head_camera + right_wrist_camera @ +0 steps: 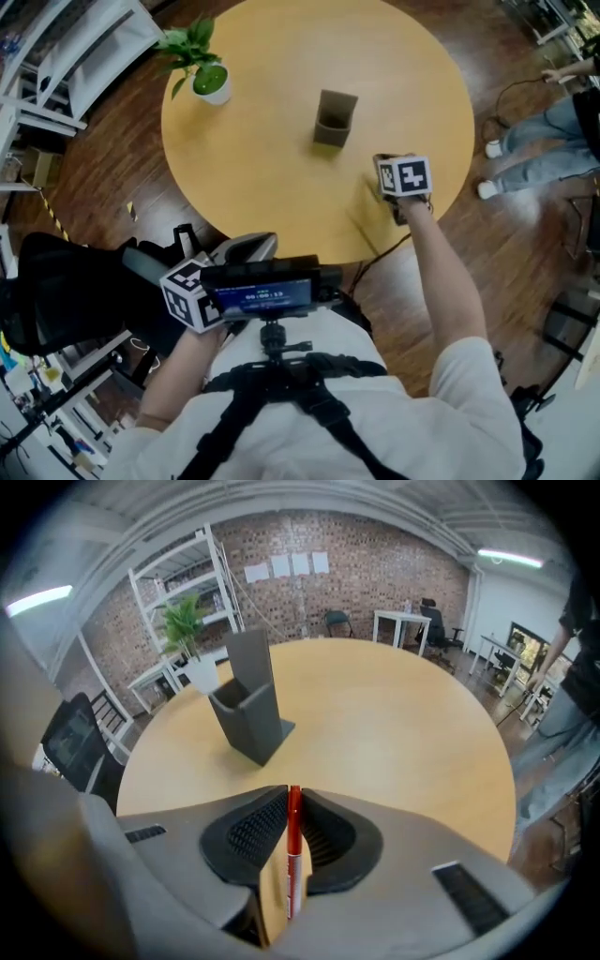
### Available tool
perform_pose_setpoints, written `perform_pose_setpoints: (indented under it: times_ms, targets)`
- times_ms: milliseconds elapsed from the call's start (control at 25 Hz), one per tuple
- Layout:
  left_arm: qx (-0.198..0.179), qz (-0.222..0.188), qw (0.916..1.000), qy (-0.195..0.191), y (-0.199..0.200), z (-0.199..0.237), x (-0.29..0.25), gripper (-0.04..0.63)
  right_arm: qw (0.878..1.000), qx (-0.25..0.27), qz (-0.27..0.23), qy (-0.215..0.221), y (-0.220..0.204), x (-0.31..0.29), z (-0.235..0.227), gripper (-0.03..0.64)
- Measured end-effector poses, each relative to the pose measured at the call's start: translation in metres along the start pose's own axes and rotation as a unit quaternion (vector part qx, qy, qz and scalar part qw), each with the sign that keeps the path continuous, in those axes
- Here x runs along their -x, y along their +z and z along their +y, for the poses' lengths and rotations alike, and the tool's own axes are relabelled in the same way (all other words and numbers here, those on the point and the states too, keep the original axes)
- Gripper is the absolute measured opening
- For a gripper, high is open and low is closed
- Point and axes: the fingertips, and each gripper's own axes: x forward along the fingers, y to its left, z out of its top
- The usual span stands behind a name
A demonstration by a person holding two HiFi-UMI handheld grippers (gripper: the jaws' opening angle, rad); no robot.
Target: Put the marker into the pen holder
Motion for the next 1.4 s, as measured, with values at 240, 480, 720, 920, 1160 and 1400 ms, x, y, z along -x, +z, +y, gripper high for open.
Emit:
perform_pose_setpoints:
  times_ms: [240, 480, 720, 920, 1160, 1400]
  targets:
    - [-0.011, 0.0, 0.9998, -0.014, 0.008, -0.008, -0.005, -0.006, 0.988, -0.003, -0.151, 0.004, 0.073, 0.062, 0.018, 0.049]
    - [-0.012, -0.01, 0.9999, -0.005, 0.014, -0.01, -0.002, -0.006, 0.95, -0.014, -0.31, 0.044, 0.161, 0.106, 0.047, 0.048]
    - [0.011, -0.019, 0.9994, 0.027, 0.01, -0.001, 0.003, -0.006, 0.928, -0.052, -0.362, 0.075, 0.202, 0.096, 0.046, 0.048]
    - [0.032, -0.022, 0.9982, 0.047, 0.005, 0.012, 0.029, -0.006, 0.927, -0.056, -0.365, 0.071, 0.214, 0.077, 0.063, 0.048]
    - [0.038, -0.011, 0.9975, 0.058, 0.003, 0.026, 0.028, -0.006, 0.927, -0.049, -0.371, 0.029, 0.201, 0.055, 0.061, 0.048]
    - [0.038, -0.003, 0.9977, 0.056, 0.006, 0.03, 0.022, -0.006, 0.934, -0.026, -0.356, -0.007, 0.172, 0.038, 0.076, 0.044]
